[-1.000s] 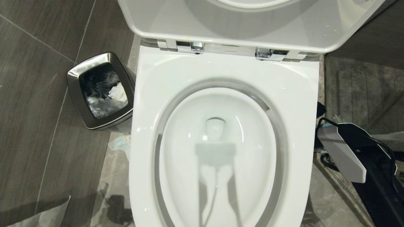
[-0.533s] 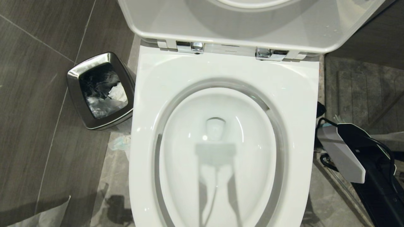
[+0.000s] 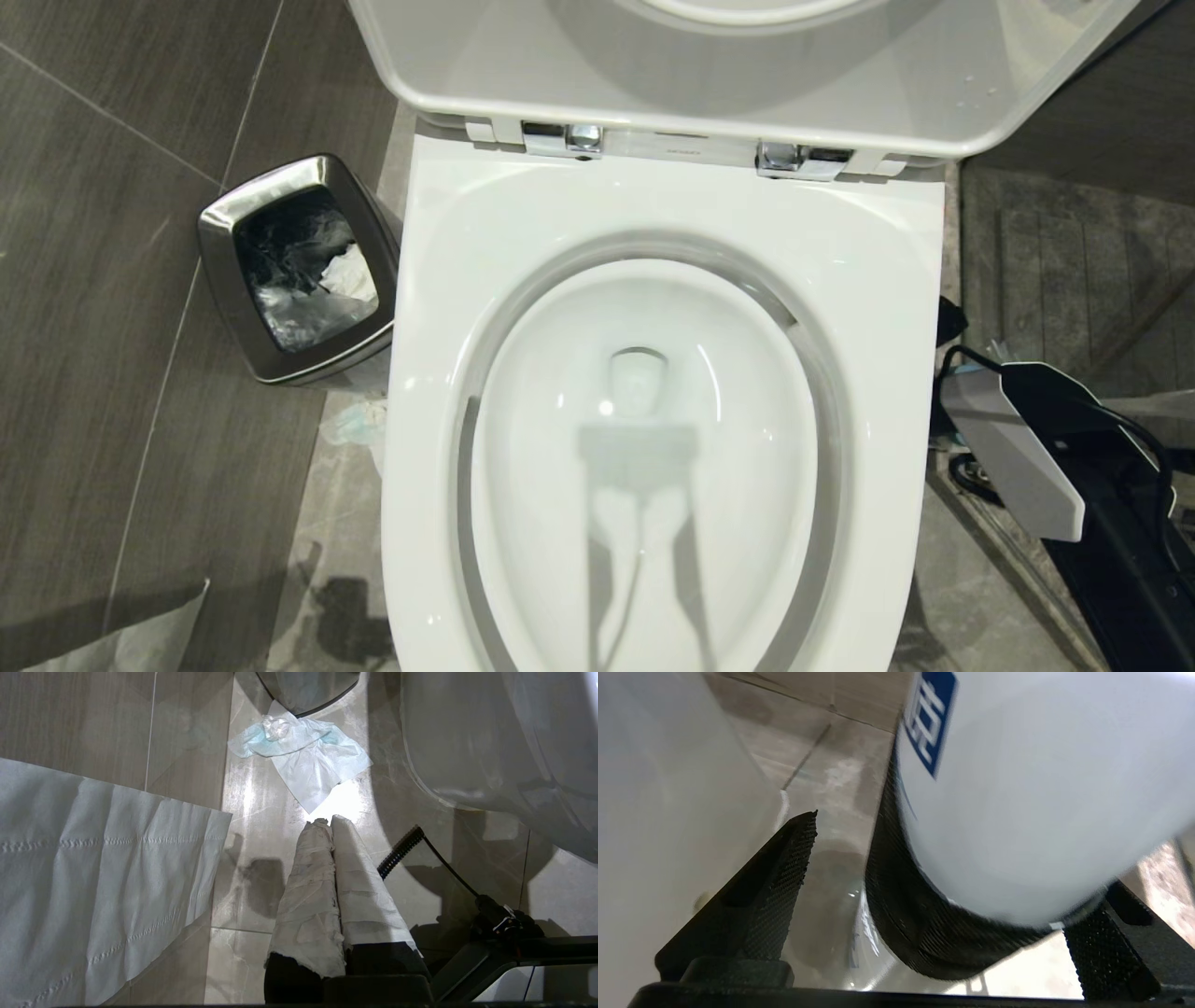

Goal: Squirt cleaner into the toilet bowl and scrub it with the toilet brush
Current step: Pour in the cleaning agent

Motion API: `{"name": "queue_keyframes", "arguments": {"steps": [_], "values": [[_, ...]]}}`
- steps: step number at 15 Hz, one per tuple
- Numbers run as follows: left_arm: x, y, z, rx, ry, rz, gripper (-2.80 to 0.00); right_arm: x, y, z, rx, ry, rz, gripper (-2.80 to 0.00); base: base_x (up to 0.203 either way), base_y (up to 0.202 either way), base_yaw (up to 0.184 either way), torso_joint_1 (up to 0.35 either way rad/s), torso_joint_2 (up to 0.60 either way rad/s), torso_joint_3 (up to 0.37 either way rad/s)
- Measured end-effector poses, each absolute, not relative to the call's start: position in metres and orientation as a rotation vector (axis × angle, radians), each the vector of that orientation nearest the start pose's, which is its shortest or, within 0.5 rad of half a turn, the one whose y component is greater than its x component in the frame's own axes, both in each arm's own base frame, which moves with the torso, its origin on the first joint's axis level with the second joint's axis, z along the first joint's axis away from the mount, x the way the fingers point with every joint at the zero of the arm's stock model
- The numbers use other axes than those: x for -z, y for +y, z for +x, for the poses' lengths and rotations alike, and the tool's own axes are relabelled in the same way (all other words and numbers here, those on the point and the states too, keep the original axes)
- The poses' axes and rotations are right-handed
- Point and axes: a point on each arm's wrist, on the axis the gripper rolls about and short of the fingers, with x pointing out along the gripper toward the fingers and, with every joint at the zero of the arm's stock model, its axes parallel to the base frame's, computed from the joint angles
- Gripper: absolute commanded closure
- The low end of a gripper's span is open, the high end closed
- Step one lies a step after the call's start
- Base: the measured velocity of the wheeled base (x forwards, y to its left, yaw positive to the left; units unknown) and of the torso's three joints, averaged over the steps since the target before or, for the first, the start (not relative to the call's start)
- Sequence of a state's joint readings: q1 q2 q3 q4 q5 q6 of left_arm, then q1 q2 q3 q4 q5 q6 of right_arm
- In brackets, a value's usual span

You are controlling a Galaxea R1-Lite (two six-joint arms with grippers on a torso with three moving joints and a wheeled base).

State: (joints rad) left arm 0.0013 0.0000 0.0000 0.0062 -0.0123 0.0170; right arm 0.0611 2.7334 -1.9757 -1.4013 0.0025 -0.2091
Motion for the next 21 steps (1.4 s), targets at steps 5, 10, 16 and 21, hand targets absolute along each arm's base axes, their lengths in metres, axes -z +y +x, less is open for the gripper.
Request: {"name": "queue_keyframes", "arguments": {"steps": [5, 10, 16, 21], "values": [[-0.0748, -0.0003, -0.0228, 0.011, 0.006, 0.017, 0.0, -0.1184, 0.0328, 0.5346, 0.004, -0.651, -0.185, -2.8, 0.0, 0.0, 0.0, 0.0, 0.0, 0.0], [-0.0749, -0.0003, -0.0228, 0.011, 0.006, 0.017, 0.0, -0.1169, 0.0328, 0.5349, 0.003, -0.649, -0.185, -2.8, 0.0, 0.0, 0.0, 0.0, 0.0, 0.0], [-0.0749, -0.0003, -0.0228, 0.011, 0.006, 0.017, 0.0, -0.1126, 0.0325, 0.5357, 0.005, -0.642, -0.181, -2.8, 0.0, 0.0, 0.0, 0.0, 0.0, 0.0], [-0.0748, -0.0003, -0.0228, 0.012, 0.006, 0.017, 0.0, -0.1117, 0.032, 0.536, 0.007, -0.637, -0.181, -2.8, 0.0, 0.0, 0.0, 0.0, 0.0, 0.0]]}}
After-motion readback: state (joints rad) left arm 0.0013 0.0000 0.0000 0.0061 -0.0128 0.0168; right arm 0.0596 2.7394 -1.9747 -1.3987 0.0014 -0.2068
